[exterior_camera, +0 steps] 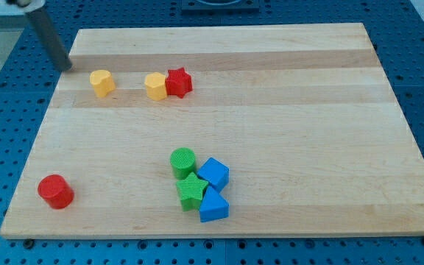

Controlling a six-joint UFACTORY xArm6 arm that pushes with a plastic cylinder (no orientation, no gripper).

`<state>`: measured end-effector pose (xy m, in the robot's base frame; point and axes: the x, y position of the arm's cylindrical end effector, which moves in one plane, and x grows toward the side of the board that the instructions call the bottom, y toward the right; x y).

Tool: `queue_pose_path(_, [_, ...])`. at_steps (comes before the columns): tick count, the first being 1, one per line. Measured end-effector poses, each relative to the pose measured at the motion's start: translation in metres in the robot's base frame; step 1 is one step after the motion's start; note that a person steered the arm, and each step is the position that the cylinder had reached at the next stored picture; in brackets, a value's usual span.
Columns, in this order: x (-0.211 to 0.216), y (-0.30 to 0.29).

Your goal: Move the yellow heart to the top left side of the red circle

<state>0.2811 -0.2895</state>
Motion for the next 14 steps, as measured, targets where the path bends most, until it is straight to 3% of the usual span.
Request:
queue_pose_path(1, [-0.005,0.049])
queue_pose_path(3, [0.120,0.054])
queue_pose_path(4, [0.131,0.054])
queue_pose_path(6, [0.053,0.063])
queue_pose_path(7, [0.064,0.108])
queue_pose_path(8, [0.110,0.127])
queue_pose_path(9, [0.165,0.098])
queue_pose_path(12, [0.099,0.090])
queue_pose_path(13, [0.100,0.085])
queue_pose_path(14, [0.137,0.083])
